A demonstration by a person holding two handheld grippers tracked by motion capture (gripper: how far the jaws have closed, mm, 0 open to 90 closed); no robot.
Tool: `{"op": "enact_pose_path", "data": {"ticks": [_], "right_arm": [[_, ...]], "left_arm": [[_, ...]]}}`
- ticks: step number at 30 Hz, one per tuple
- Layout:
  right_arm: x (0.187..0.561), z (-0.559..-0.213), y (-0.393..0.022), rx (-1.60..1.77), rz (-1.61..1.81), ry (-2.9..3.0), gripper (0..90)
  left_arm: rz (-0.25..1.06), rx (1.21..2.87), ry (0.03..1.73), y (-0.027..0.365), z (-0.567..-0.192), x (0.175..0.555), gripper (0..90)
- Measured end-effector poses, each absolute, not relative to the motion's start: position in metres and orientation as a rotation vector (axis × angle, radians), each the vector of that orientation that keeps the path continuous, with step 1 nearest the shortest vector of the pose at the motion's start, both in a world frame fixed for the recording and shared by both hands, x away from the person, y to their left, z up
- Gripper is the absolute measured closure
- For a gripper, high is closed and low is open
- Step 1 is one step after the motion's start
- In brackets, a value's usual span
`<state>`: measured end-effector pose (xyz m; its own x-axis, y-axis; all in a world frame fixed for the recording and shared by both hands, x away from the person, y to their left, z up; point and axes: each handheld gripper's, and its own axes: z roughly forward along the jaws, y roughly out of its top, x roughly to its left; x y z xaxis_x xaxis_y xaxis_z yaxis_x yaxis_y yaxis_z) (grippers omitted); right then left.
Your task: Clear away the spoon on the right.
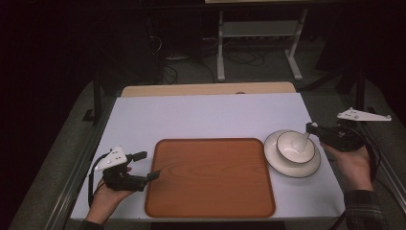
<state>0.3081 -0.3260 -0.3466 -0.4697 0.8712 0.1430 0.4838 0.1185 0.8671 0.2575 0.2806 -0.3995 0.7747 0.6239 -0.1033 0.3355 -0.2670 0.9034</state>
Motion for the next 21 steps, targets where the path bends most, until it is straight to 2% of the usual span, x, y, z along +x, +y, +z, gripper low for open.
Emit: {"op": "enact_pose_path", "data": {"ticks": [21], "right_arm": [[0.301, -0.324, -0.299, 1.205, 1.346, 2.055, 83.4]], "left_arm": [[0.33, 1.878, 0.732, 0.281, -0.4, 0.258, 13.1]]}}
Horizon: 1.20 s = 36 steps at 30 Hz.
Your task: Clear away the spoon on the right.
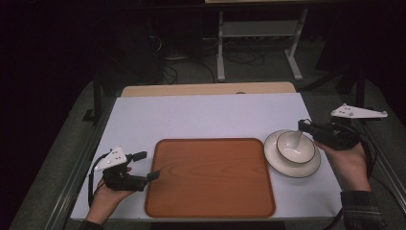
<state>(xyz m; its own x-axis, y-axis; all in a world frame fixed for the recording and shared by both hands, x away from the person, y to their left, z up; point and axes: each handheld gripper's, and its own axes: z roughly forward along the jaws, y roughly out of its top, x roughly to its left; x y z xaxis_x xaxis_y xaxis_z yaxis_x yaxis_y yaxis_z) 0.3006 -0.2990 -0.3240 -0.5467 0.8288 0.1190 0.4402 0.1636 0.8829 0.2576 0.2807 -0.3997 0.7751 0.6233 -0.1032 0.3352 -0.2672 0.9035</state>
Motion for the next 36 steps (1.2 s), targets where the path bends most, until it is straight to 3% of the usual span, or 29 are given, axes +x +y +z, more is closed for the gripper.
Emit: {"op": "enact_pose_path", "data": {"ticks": [36], "right_arm": [[0.3, -0.332, -0.232, 1.035, 1.387, 2.297, 83.4]], "left_arm": [[0.331, 1.875, 0.735, 0.281, -0.399, 0.257, 13.1]]}}
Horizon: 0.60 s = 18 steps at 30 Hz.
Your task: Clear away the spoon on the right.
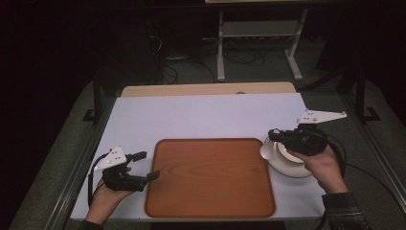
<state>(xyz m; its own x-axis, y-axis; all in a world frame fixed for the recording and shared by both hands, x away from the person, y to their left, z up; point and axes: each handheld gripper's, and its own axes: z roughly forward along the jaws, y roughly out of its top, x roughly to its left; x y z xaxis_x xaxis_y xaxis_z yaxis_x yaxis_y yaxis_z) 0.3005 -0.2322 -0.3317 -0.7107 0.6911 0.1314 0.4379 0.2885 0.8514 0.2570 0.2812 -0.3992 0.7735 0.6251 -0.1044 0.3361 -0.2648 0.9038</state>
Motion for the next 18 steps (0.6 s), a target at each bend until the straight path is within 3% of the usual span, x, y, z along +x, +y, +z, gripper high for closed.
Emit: {"op": "enact_pose_path", "data": {"ticks": [18], "right_arm": [[0.303, -0.355, -0.197, 0.957, 1.316, 2.458, 83.4]], "left_arm": [[0.331, 1.876, 0.736, 0.281, -0.399, 0.257, 13.0]]}}
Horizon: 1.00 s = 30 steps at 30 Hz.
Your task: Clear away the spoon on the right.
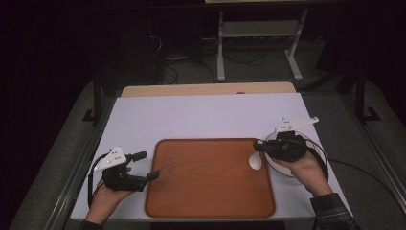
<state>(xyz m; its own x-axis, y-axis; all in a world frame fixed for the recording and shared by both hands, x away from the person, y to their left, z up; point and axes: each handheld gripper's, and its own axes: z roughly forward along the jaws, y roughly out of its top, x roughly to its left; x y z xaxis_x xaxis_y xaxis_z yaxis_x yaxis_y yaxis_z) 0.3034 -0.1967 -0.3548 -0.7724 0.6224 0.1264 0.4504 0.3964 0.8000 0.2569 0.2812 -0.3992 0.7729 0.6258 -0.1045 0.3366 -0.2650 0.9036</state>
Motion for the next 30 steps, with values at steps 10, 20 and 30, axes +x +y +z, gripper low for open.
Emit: {"op": "enact_pose_path", "data": {"ticks": [10, 20, 30], "right_arm": [[0.305, -0.364, -0.184, 0.923, 1.265, 2.52, 83.4], [0.309, -0.369, -0.173, 0.895, 1.266, 2.547, 83.4], [0.32, -0.377, -0.156, 0.847, 1.28, 2.573, 83.7]], "left_arm": [[0.331, 1.877, 0.734, 0.281, -0.399, 0.257, 13.0], [0.332, 1.881, 0.732, 0.28, -0.399, 0.257, 13.0], [0.33, 1.881, 0.731, 0.28, -0.4, 0.257, 13.0]]}}
